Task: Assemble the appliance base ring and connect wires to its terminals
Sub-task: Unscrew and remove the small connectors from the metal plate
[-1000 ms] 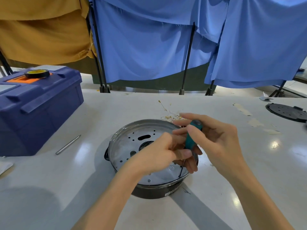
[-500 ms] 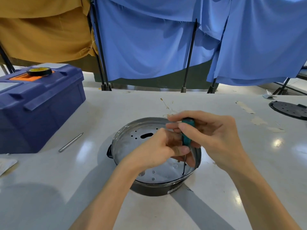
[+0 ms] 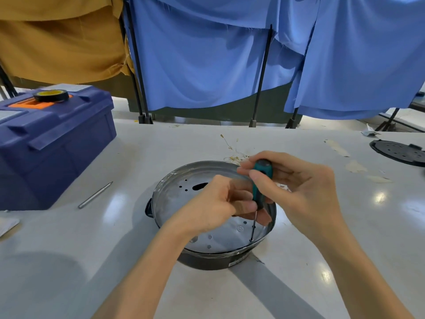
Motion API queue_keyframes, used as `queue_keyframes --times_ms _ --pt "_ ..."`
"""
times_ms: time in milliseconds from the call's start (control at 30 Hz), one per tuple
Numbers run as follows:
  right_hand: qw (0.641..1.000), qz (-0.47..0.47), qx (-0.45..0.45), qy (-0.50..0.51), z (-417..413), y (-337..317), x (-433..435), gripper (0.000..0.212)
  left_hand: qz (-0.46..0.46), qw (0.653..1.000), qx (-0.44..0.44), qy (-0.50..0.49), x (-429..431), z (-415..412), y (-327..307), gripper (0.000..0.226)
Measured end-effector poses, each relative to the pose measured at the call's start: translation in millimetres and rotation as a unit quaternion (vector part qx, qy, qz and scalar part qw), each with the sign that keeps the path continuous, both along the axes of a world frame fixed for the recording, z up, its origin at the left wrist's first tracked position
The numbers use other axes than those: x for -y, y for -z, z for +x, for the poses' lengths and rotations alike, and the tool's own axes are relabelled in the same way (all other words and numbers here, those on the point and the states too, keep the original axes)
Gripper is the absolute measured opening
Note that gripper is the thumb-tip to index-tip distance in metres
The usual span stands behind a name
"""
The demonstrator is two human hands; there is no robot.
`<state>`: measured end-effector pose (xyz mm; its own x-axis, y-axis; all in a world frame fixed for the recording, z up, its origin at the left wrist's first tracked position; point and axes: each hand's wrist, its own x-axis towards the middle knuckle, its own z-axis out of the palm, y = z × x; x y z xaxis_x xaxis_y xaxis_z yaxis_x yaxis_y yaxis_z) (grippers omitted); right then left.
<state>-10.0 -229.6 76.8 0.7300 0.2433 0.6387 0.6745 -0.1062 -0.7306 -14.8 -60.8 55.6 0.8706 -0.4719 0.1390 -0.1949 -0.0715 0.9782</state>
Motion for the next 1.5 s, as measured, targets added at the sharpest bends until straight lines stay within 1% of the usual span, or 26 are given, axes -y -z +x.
queue_keyframes --times_ms 100,167,233,267,333,367,433,500,533,600,667,700,767,800,833,867,967,1033,1100,1133,1200,1267,1300,1333,1400,1500 --pt "0.995 0.003 0.042 0.085 -1 3 -7 0.018 0.001 1.0 0.008 -0.025 3 -2 1 0.02" --pt "0.989 0.003 0.047 0.142 -2 4 -13 0.025 -0.006 1.0 0.013 -0.026 6 -2 1 0.013" --pt "0.987 -0.003 0.037 0.153 -3 5 -13 0.036 0.012 1.0 0.021 -0.005 6 -2 0 0.017" --pt "0.992 -0.008 0.025 0.127 -2 3 -12 0.037 0.024 0.999 0.024 0.008 5 -3 -2 0.02" --pt "1.0 -0.017 0.0 0.016 0 2 -7 0.026 0.035 0.999 0.02 0.023 2 -3 -5 0.027" --pt "0.999 -0.016 -0.011 -0.028 1 1 -5 0.024 0.034 0.999 0.013 0.026 1 -3 -6 0.028" --pt "0.999 -0.003 -0.012 -0.042 4 2 -2 0.021 0.032 0.999 0.002 0.022 0 -3 -6 0.021" --pt "1.0 0.002 0.007 0.023 7 3 -4 0.012 0.035 0.999 0.001 0.009 3 -1 -3 0.011" --pt "0.998 0.004 0.013 0.067 7 3 -6 0.011 0.032 0.999 0.005 -0.005 5 -1 -1 0.018" --pt "0.987 0.003 0.035 0.158 9 3 -8 0.017 0.01 1.0 0.006 -0.012 10 0 2 0.022" --pt "0.981 -0.009 0.052 0.188 9 3 -6 0.025 0.005 1.0 0.003 0.0 12 1 4 0.02" --pt "0.987 -0.015 0.043 0.155 8 2 -3 0.025 0.002 1.0 -0.001 0.007 12 1 4 0.021" --pt "1.0 -0.018 -0.016 0.01 6 -1 2 0.02 -0.007 1.0 -0.011 0.015 8 0 4 0.023" --pt "0.998 -0.015 -0.041 -0.054 5 -2 4 0.021 -0.012 1.0 -0.016 0.018 5 0 5 0.023" --pt "0.995 -0.012 -0.05 -0.086 4 -2 6 0.02 -0.016 0.999 -0.022 0.02 3 0 4 0.023" --pt "0.996 -0.008 -0.042 -0.082 3 -3 5 0.018 -0.021 0.999 -0.027 0.023 1 -1 4 0.022" --pt "0.999 -0.004 0.011 0.042 3 0 -6 0.012 -0.015 0.999 -0.03 0.023 1 -2 4 0.022" --pt "0.991 -0.003 0.026 0.129 3 4 -14 0.019 -0.019 0.999 -0.032 0.02 5 -2 6 0.017" --pt "0.985 -0.012 0.027 0.169 4 5 -17 0.03 -0.022 0.999 -0.027 0.023 8 -1 8 0.019" --pt "0.987 -0.026 0.019 0.157 4 5 -15 0.033 -0.017 0.999 -0.026 0.028 8 0 8 0.022" --pt "0.998 -0.033 -0.017 0.054 4 3 -10 0.028 -0.002 0.999 -0.027 0.038 6 1 7 0.026" --pt "0.997 -0.007 -0.051 -0.055 5 3 -4 0.022 -0.001 0.998 -0.038 0.04 3 2 7 0.023" --pt "0.996 0.008 -0.055 -0.071 7 3 -3 0.022 -0.007 0.998 -0.046 0.04 2 1 7 0.021" --pt "0.997 0.018 -0.049 -0.057 9 4 -2 0.019 -0.013 0.998 -0.05 0.038 2 1 7 0.018" --pt "0.999 0.025 -0.024 0.016 11 6 -6 0.014 -0.014 0.999 -0.041 0.018 3 1 7 0.019" --pt "0.993 0.017 0.009 0.117 12 5 -13 0.021 -0.022 0.999 -0.03 -0.002 8 2 10 0.022"
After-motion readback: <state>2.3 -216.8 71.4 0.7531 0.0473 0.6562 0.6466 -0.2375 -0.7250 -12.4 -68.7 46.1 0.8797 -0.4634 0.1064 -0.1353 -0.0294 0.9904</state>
